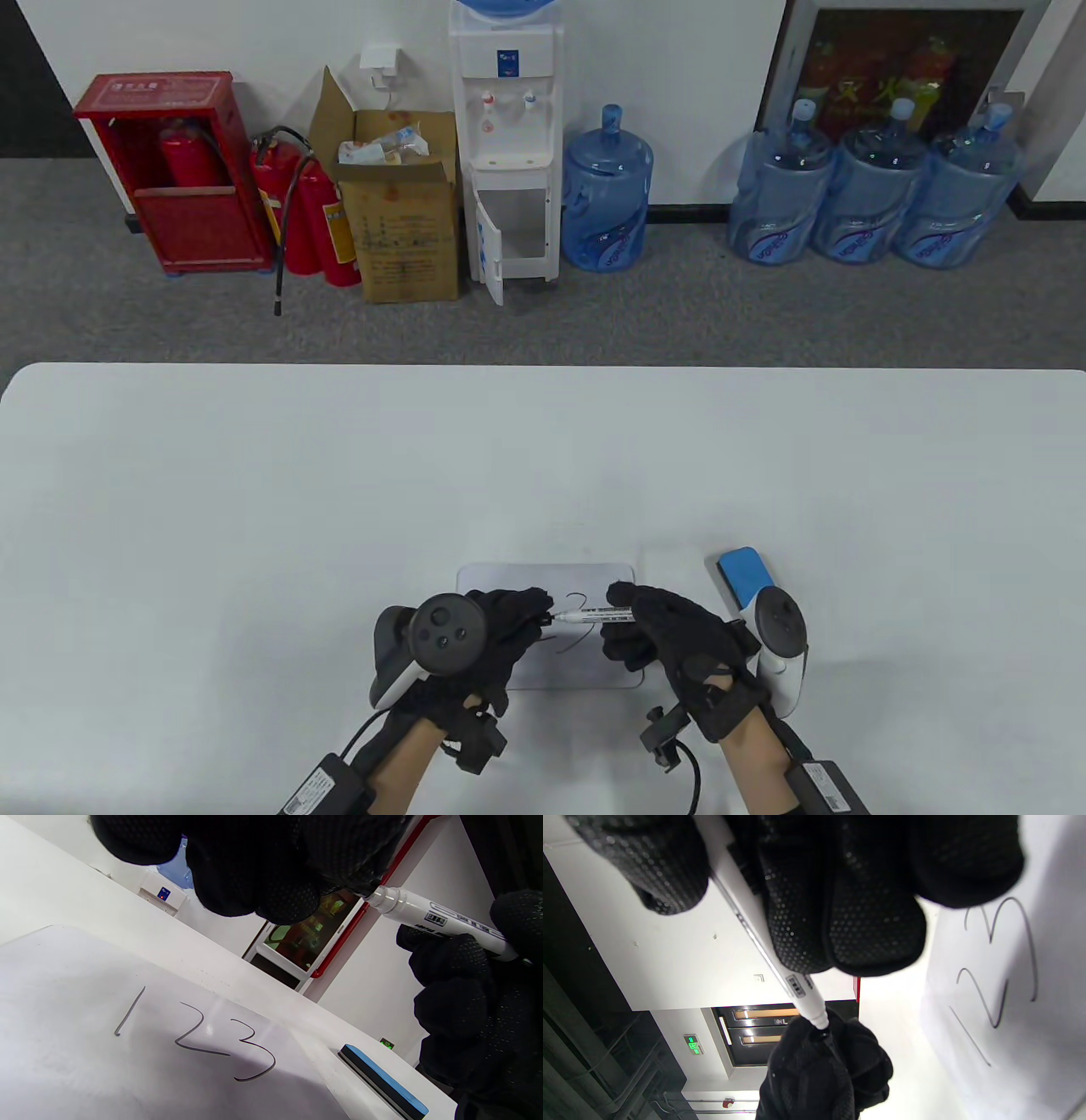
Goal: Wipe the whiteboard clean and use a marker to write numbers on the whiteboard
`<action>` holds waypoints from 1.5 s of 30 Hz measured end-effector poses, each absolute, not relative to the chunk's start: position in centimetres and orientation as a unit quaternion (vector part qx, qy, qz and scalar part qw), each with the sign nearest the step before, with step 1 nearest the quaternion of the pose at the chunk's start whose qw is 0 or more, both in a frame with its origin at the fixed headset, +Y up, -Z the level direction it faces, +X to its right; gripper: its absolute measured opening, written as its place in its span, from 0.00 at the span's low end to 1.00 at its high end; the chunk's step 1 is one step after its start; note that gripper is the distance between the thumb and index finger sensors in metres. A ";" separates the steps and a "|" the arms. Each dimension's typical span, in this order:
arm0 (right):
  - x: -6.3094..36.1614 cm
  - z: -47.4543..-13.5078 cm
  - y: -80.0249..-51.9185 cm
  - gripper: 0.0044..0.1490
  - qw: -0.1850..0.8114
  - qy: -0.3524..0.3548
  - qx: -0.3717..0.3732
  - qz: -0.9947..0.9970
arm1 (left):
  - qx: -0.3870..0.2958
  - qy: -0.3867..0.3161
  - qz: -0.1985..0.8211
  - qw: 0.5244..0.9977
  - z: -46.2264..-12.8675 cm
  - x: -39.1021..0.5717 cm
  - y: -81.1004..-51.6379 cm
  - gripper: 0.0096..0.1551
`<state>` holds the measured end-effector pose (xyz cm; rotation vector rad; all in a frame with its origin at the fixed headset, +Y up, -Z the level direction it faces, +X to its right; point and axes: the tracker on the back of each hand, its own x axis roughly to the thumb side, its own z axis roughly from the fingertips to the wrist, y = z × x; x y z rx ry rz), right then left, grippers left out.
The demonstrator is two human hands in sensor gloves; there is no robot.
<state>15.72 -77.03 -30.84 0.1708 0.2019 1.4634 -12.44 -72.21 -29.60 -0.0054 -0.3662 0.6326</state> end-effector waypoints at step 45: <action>17.2 -31.1 -76.4 0.42 0.601 0.100 0.117 0.784 | 0.011 -0.175 0.241 0.955 -30.0 -14.4 -72.5 0.26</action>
